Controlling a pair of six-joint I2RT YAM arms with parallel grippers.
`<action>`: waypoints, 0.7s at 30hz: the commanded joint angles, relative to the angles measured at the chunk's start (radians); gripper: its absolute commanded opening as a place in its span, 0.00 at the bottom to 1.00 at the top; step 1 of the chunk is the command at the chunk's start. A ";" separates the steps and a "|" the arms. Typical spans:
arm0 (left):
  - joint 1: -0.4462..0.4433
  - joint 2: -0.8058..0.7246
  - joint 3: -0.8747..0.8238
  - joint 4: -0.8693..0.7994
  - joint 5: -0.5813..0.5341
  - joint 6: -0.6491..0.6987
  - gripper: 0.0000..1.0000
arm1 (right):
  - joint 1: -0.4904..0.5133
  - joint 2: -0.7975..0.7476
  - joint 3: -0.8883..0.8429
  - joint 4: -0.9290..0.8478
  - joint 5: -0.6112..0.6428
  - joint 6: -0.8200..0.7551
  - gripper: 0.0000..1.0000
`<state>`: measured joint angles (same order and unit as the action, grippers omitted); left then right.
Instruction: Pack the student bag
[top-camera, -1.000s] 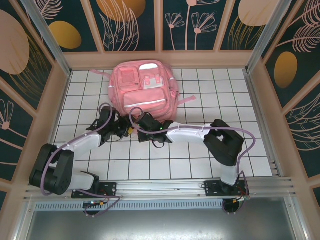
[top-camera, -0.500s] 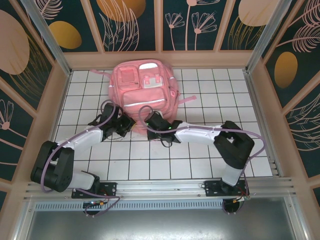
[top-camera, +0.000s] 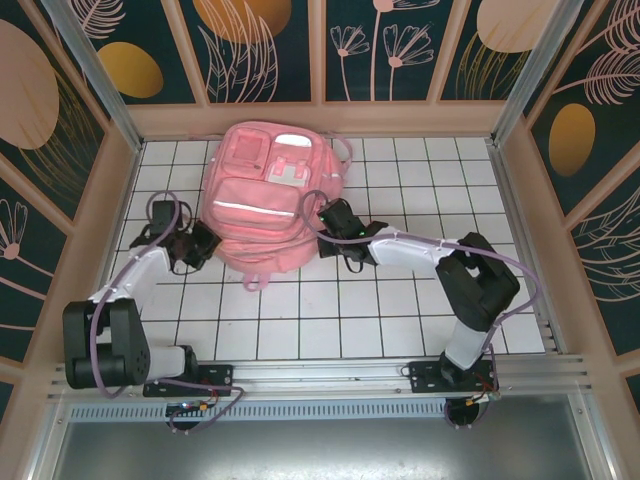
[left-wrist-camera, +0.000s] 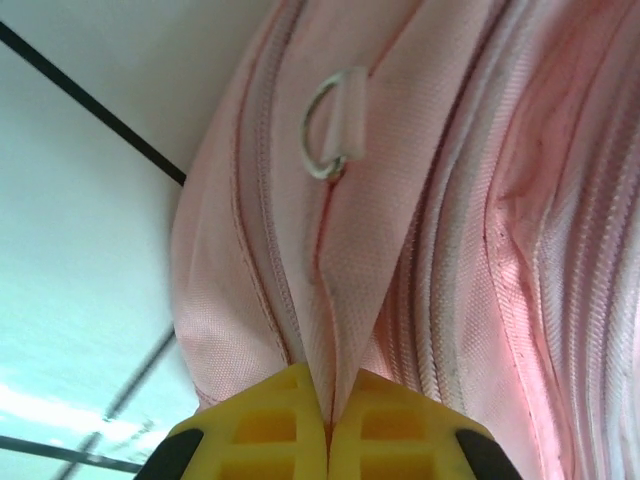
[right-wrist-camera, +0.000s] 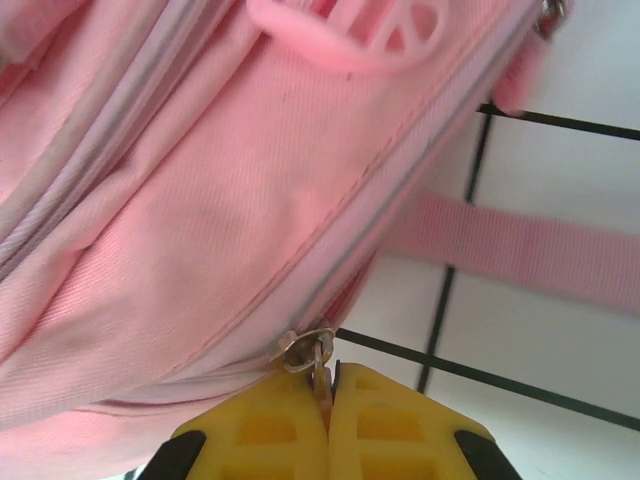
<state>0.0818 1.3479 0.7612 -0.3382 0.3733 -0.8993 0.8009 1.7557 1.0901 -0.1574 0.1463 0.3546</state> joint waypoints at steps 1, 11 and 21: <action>0.078 0.027 0.068 -0.099 -0.097 0.112 0.09 | 0.022 0.039 0.071 -0.047 0.054 -0.019 0.00; -0.011 -0.190 -0.115 0.016 0.107 -0.162 0.54 | 0.153 0.148 0.199 -0.023 -0.014 0.061 0.00; -0.289 -0.202 -0.163 0.201 0.021 -0.462 0.56 | 0.171 0.152 0.202 0.000 -0.051 0.077 0.00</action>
<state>-0.1726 1.1297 0.6075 -0.2333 0.4297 -1.2327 0.9558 1.9034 1.2617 -0.1890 0.1322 0.4095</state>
